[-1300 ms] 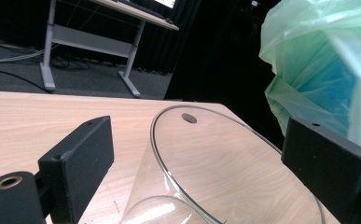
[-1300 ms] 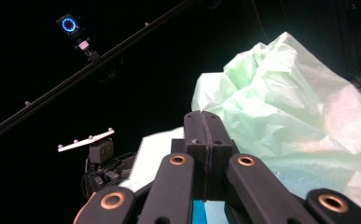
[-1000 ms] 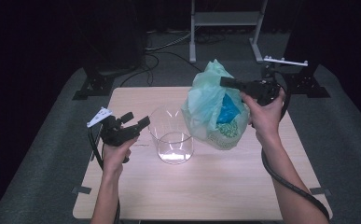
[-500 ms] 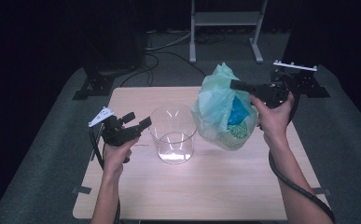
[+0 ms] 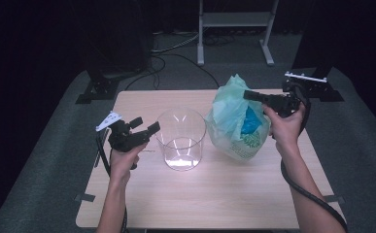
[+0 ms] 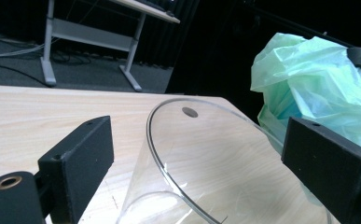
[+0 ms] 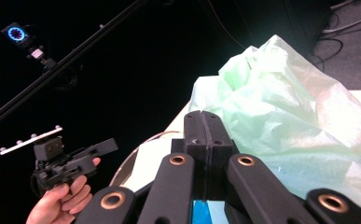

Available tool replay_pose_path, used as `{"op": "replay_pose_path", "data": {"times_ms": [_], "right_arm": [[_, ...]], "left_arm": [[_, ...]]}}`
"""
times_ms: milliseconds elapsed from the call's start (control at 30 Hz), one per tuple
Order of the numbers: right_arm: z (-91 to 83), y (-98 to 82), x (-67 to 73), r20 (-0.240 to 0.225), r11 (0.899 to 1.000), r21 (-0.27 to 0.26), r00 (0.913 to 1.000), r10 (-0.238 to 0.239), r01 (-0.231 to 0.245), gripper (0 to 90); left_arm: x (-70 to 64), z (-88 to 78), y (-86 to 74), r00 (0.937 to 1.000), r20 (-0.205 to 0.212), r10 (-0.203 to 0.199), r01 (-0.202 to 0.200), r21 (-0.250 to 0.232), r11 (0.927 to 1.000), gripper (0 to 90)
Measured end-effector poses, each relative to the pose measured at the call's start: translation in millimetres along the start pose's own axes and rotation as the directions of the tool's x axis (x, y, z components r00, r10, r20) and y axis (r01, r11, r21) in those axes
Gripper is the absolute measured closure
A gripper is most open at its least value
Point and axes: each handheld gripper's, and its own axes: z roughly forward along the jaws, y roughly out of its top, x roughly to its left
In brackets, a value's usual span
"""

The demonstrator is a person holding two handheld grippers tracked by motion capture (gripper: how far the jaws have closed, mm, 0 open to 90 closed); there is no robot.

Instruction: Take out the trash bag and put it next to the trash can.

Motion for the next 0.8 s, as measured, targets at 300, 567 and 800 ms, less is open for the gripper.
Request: {"op": "replay_pose_path", "data": {"times_ms": [300, 567, 800], "right_arm": [[13.2, -12.5, -18.9, 0.047, 0.999, 0.028, 0.9984, 0.030, -0.031, 90.0], [28.2, -21.4, -31.9, 0.069, 0.998, 0.045, 0.9967, 0.043, -0.046, 90.0], [45.5, -33.7, -44.0, 0.098, 0.995, 0.079, 0.9940, 0.048, -0.056, 90.0]], "left_arm": [[-2.8, 0.0, 0.5, 0.9999, 0.005, 0.012, -0.012, 0.004, 0.9999, 8.0], [-1.4, 1.8, -1.2, 1.0000, 0.002, 0.007, -0.007, 0.009, 0.9999, 8.0], [1.0, 1.0, -2.2, 1.0000, 0.000, 0.000, 0.000, 0.011, 0.9999, 8.0]]}}
